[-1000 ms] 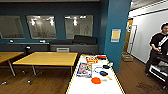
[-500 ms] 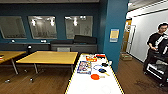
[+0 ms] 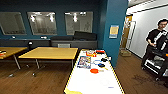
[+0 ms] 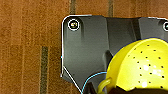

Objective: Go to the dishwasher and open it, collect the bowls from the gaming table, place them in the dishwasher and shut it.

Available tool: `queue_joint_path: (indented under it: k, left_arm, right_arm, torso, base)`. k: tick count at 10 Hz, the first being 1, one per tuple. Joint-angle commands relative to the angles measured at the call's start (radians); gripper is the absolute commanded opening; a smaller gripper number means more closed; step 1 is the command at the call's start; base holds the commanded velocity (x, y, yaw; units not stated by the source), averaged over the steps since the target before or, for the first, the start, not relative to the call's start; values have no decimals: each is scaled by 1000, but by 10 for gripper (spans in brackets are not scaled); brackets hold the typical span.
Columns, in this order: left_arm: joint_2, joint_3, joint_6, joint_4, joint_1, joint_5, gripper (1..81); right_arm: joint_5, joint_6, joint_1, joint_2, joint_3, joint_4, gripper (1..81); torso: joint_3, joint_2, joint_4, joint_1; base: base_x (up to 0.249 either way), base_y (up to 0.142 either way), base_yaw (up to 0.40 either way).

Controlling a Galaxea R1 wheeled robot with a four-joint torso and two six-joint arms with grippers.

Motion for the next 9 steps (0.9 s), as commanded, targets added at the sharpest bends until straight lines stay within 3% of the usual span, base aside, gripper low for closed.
queue_joint_path:
  k: [1, 9]
  left_arm:
    - [-11, -7, 2, -7, -54, 56, 10]
    - [-5, -7, 7, -6, -45, 55, 10]
  right_arm:
    - [-49, -4, 48, -20, 1, -16, 10]
    - [-50, -2, 46, 1, -27, -28, 10]
  torso:
    - [0, 0, 0, 0]
    - [1, 0, 0, 0]
  base:
    - [-175, 0, 0]
    - [-178, 0, 0]
